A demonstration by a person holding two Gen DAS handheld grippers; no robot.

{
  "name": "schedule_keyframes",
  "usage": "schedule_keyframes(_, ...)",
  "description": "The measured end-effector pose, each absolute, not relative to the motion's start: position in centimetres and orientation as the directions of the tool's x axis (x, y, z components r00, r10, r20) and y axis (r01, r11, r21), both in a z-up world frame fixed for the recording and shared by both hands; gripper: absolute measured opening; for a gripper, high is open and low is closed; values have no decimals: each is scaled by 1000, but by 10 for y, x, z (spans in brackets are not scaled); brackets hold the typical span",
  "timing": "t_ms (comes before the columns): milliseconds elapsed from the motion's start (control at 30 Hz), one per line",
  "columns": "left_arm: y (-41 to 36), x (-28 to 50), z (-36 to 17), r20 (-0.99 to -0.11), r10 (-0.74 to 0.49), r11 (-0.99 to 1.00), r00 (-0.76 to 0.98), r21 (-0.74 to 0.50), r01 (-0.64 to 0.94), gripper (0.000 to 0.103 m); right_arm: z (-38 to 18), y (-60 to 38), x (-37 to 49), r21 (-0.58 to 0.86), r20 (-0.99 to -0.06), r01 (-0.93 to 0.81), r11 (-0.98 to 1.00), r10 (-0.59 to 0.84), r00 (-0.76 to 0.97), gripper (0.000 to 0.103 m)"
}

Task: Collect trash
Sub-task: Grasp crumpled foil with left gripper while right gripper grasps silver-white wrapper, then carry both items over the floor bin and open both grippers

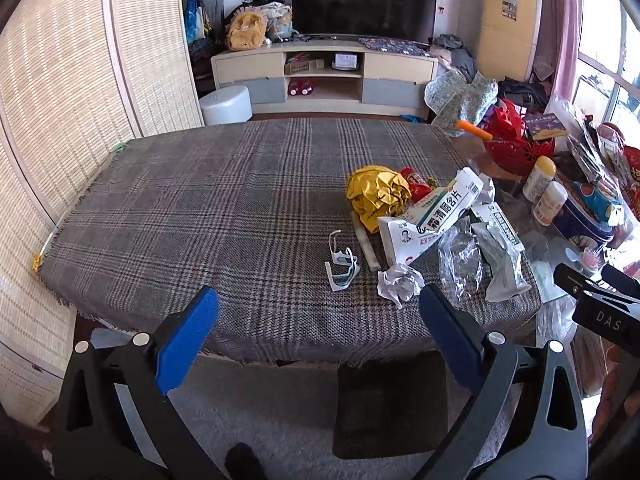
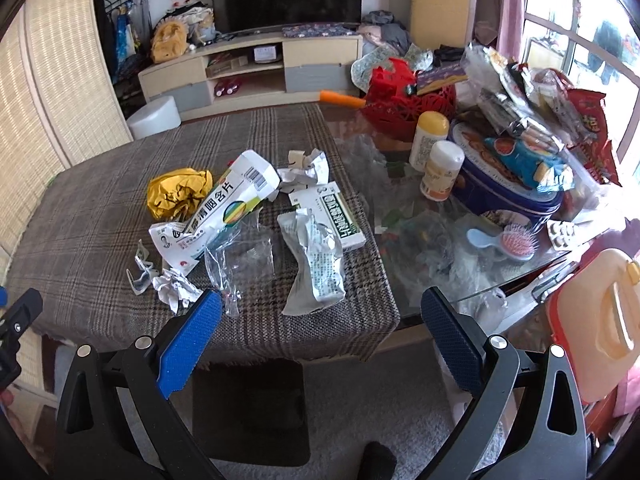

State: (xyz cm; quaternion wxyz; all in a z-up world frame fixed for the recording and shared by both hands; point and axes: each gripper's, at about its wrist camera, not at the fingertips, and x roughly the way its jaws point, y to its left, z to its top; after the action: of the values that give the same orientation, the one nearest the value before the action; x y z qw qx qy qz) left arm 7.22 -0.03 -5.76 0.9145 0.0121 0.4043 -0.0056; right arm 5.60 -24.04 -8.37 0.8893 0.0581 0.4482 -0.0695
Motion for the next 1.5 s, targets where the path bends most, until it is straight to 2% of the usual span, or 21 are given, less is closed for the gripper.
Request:
schedule_keyframes(133,-11,94,-84,-790,-27,997,612,19,68,95,-111,-246,78,66,-847,160,985,-29,531,100)
schedule_keyframes(333,-30,124,-112,-827,-49,993,560,22,118,95,-128,-248,104,135,-859,124,983,53,510,99)
schedule_keyframes(367,-33,127,-115,-830,-56,992,555,16,124,95,-129,-248,108,134,-860,122,983,54,508,98)
schedule_keyframes(433,-37,134,-124,-841,-79,992,535,-11,129,95,-134,-250,115,150,-867,119,982,73,494,85)
schedule_keyframes(500,-42,142,-133,-857,-116,988,502,-48,146,94,-142,-254,124,186,-878,120,975,110,466,77)
schedule_keyframes(567,-47,148,-137,-863,-142,984,485,-70,162,94,-149,-258,130,202,-882,130,971,123,454,75)
schedule_keyframes(633,-52,153,-140,-862,-160,981,480,-86,172,93,-154,-262,133,210,-887,142,967,127,444,69)
schedule_keyframes(833,-60,164,-151,-871,-195,974,451,-116,197,86,-161,-268,140,192,-891,163,968,102,441,69)
schedule_keyframes(967,-59,172,-164,-885,-212,969,414,-136,205,75,-166,-270,144,219,-893,167,961,129,432,68)
schedule_keyframes(1100,-59,181,-171,-890,-236,963,391,-160,216,71,-174,-274,148,246,-897,182,952,153,414,65)
schedule_keyframes(1167,-61,184,-172,-889,-241,961,388,-164,221,65,-178,-276,151,256,-900,187,948,163,405,63)
schedule_keyframes(1267,-70,189,-174,-892,-255,956,374,-173,239,54,-185,-274,153,258,-905,181,949,172,389,57)
schedule_keyframes(1333,-75,192,-175,-893,-264,952,363,-181,247,51,-189,-272,153,257,-910,182,949,175,376,46)
schedule_keyframes(1400,-77,193,-178,-897,-265,951,354,-183,248,48,-192,-271,155,260,-911,170,951,182,370,45)
schedule_keyframes(1500,-79,194,-182,-901,-263,950,346,-179,256,39,-190,-267,153,257,-908,156,954,184,376,37)
